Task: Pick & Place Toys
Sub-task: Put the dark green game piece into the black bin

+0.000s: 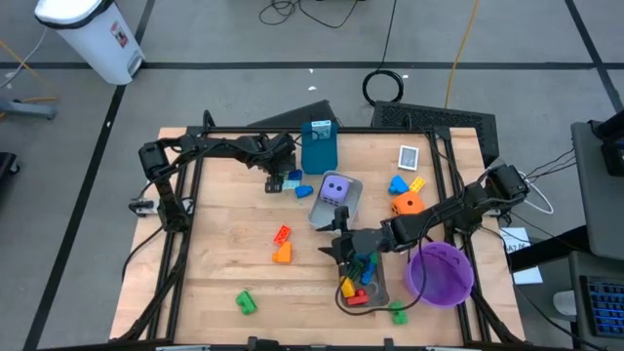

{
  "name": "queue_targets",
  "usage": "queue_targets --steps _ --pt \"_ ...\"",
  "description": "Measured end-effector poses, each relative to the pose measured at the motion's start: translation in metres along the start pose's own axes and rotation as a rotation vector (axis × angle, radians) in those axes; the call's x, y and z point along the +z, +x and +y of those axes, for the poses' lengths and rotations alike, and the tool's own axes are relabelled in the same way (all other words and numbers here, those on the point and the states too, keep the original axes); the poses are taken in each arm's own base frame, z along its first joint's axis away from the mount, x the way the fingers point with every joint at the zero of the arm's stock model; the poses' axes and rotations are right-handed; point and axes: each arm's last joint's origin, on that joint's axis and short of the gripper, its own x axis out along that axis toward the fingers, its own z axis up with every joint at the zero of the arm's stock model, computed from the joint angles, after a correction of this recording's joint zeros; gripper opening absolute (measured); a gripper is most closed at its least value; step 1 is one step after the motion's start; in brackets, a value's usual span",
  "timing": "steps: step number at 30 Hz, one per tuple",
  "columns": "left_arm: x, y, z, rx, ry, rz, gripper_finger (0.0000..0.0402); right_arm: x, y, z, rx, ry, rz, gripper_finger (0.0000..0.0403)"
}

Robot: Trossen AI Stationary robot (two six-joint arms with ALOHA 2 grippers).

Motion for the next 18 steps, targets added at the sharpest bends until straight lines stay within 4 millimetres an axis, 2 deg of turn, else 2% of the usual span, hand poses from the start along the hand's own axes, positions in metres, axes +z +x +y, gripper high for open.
queue_targets --steps 12,18 --pt "-0.0003 0.0001 -0.0001 0.000 0.000 0.003 0.0191 -0.0001 0.0000 0.0000 0.000 0.000 0.001 0.0251" --pt "-0.0007 -0.0003 -0.0003 0.001 0.003 0.009 0.0146 -0.0004 0.0000 0.0002 0.002 -0.002 0.004 0.0251"
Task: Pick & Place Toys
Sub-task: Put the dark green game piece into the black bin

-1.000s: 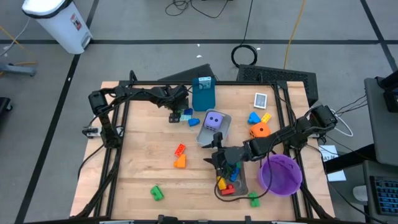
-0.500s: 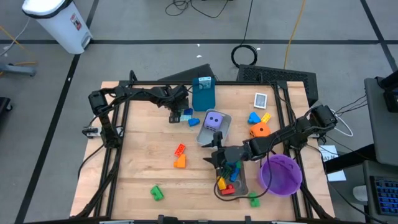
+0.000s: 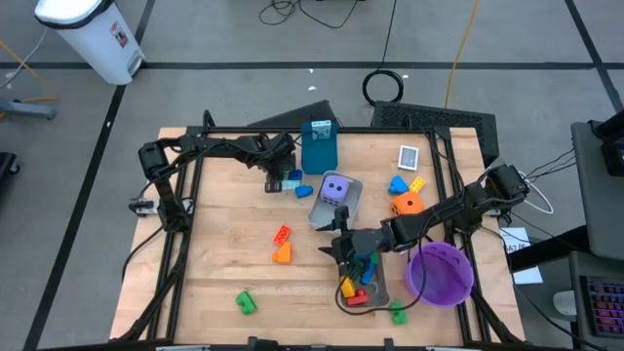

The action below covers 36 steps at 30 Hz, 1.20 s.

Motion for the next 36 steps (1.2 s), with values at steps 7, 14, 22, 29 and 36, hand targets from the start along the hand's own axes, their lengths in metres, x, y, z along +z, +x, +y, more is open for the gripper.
queue_targets --steps 7,14,22,29,36 --pt "0.001 0.000 0.001 0.011 -0.001 -0.014 0.0118 0.000 0.000 0.000 0.000 0.000 0.000 0.0251" --pt "0.002 -0.001 0.001 0.012 -0.004 -0.016 0.0125 0.000 0.000 0.000 0.000 0.000 0.000 0.0251" --pt "0.000 -0.028 0.003 0.081 -0.013 -0.020 0.0085 -0.001 0.000 0.000 0.002 -0.005 0.007 0.0251" --pt "0.000 -0.080 0.006 0.124 -0.089 -0.168 0.0005 0.000 0.000 0.000 0.001 -0.019 0.005 0.0251" --pt "0.000 -0.093 0.007 0.141 -0.168 -0.218 0.0067 0.000 0.000 0.000 -0.002 -0.014 -0.004 0.0251"
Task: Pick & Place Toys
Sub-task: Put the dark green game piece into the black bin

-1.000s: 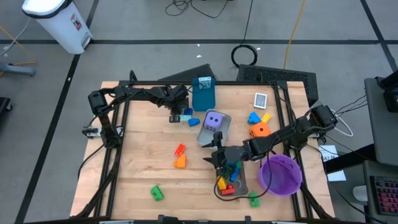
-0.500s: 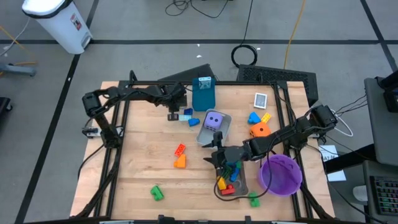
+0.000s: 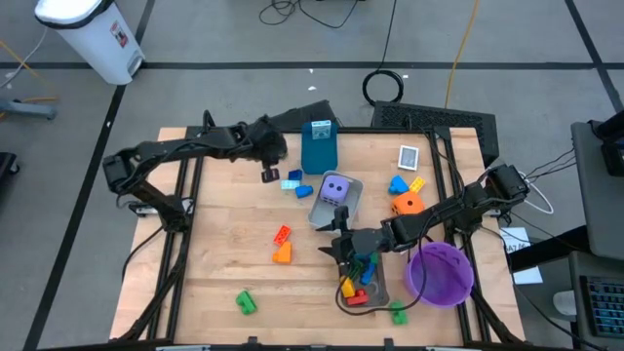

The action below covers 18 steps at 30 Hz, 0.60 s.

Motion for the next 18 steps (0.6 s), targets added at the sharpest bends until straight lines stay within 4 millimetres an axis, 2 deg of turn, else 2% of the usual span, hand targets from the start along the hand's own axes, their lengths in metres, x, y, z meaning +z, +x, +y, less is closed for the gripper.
queue_targets --steps 8,18 --pt "0.003 0.018 0.013 0.073 -0.160 -0.035 0.0172 0.000 0.000 0.000 0.000 0.001 -0.002 0.0251" --pt "-0.017 0.039 0.043 0.138 -0.518 0.018 0.0284 -0.001 0.000 0.000 0.003 0.022 0.005 0.0251"
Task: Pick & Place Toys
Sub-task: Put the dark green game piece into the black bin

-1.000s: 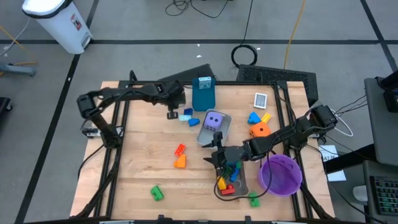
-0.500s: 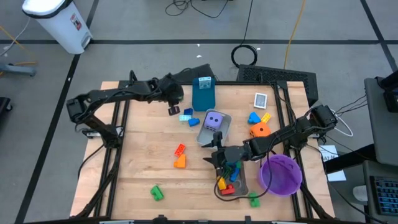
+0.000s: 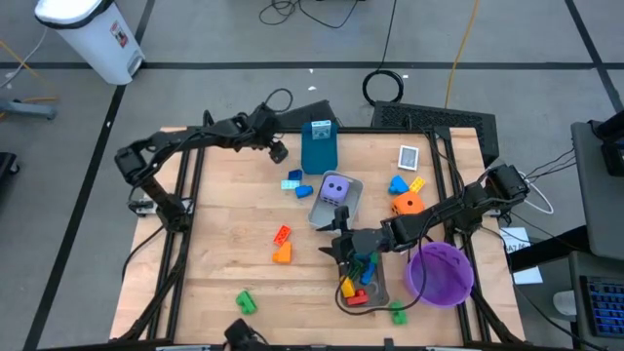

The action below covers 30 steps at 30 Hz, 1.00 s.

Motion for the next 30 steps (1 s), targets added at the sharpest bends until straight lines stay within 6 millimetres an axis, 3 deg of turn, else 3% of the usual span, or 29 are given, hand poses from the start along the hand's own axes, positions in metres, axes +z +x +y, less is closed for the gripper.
queue_targets --steps 8,13,30 --pt "-0.004 0.016 0.002 0.003 -0.053 0.031 0.0368 0.000 0.000 0.000 0.023 -0.001 -0.004 0.0251" --pt "-0.007 0.028 -0.003 0.001 -0.046 0.050 0.0397 -0.001 0.000 0.000 0.026 0.000 -0.001 0.0251" --pt "-0.022 0.066 -0.011 -0.049 -0.060 0.137 0.0369 -0.002 0.000 0.000 0.026 -0.002 0.007 0.0251"
